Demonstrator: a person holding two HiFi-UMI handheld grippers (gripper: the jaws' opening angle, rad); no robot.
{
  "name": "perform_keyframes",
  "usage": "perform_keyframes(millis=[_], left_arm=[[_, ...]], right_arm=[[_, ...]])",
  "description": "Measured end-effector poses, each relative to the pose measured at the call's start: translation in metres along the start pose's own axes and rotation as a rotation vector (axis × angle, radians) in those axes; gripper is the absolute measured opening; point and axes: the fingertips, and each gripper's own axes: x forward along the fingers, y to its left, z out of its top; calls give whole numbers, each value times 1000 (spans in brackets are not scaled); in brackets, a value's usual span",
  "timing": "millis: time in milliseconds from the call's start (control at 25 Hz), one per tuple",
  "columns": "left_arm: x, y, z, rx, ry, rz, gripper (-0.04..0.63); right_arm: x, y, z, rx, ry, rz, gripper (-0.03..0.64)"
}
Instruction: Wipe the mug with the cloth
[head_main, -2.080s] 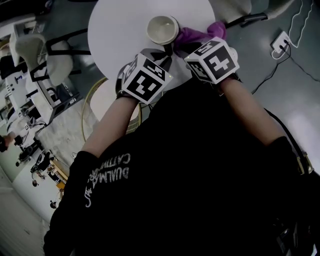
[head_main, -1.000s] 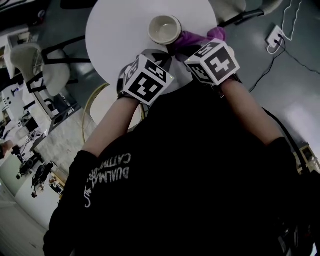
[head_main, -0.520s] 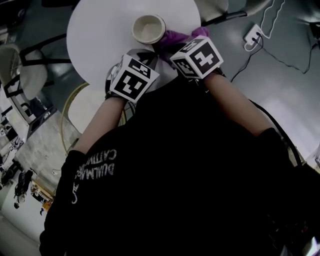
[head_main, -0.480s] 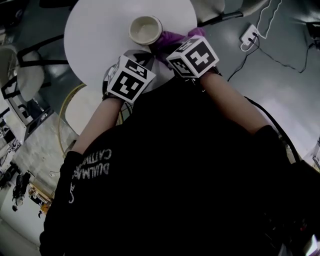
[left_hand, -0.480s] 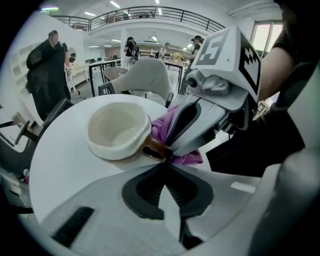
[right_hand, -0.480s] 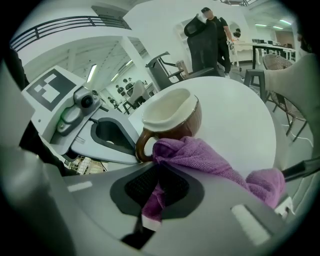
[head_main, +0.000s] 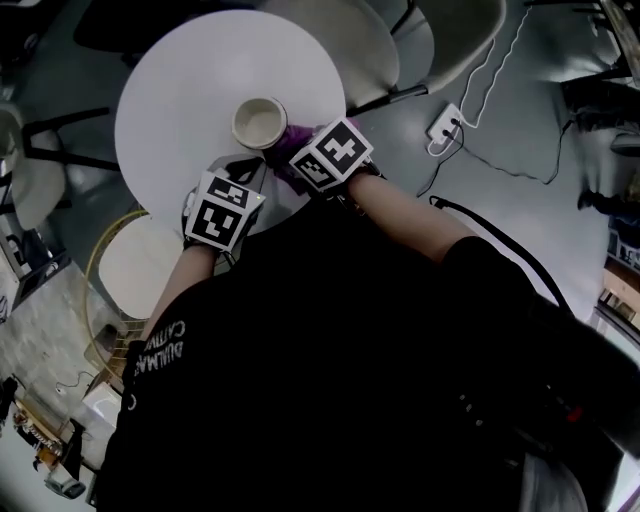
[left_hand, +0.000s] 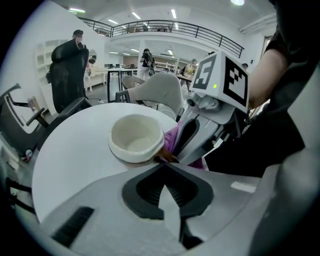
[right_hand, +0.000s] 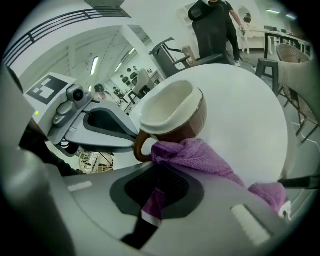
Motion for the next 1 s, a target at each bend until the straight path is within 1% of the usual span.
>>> perform_keyframes(millis=[80,160,240,360,520,680,800,920,1000], left_arm=[[-2,2,6,-32,-12,48,2],[-6,6,11,-86,-23,110,2],[-10,11,17,-157,-40,170,2],[-16,13,21,-253,-57,258,2],[-34,18,23,-400,-117,375,2],[-55,19,26,-532,-199,492,2],[-71,19,28,-601,-258,579,2],[-87,15,32,-663,-314,647,2],[-95,11,35,-680,-334,682,2]], right_arm=[[-2,-3,1,-33,48,45,21],[-5,-4,1,-53,111,97,21],[-10,-6,2,-46,164,158,21],[-24,-6,5,-16,187,257,21],[-55,-3,20,-48,163,379,21],[-93,2,55,-56,74,495,20],[-117,10,76,-87,31,563,20],[-129,18,81,-176,38,600,20],[-138,28,83,-194,38,654,20]])
